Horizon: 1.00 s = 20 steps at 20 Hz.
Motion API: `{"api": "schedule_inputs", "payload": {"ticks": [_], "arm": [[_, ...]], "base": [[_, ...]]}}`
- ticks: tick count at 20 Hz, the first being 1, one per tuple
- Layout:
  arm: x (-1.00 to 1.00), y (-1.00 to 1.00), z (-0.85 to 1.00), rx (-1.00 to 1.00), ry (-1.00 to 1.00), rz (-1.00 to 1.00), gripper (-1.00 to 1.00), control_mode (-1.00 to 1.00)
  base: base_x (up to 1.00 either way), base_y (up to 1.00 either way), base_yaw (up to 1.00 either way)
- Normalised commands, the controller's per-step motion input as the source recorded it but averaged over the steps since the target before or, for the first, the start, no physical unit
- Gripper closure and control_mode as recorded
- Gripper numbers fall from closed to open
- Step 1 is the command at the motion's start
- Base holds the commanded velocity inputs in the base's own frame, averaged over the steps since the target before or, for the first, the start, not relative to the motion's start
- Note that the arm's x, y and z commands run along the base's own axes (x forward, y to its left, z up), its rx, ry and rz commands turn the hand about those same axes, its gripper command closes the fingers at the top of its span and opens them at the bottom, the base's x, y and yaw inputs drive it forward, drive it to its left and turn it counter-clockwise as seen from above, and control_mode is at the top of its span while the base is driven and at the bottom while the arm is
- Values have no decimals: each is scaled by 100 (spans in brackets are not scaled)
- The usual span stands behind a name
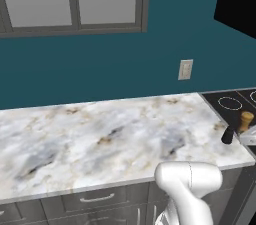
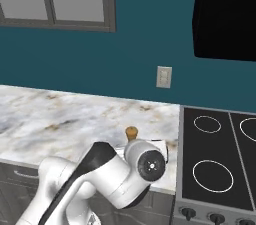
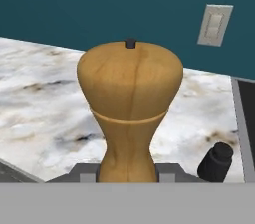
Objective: Take 2 condiments from the cabinet and move them on the counter near the stove.Make sure the condiments are lined up with each other, next to each other.
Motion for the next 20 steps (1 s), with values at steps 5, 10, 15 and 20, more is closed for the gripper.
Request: {"api": "schedule_inputs", "payload": {"ticks": [5,10,15,20], "arm": [[0,-32,-46,1,0,-3,100,-100],[0,-41,-54,2,0,-3,100,-100],[5,-40,-39,4,-1,-1,100,-100],[19,-28,-2,17,-1,0,100,-100]], "base": [[0,0,0],[0,0,0],[0,0,0],[0,0,0]]}}
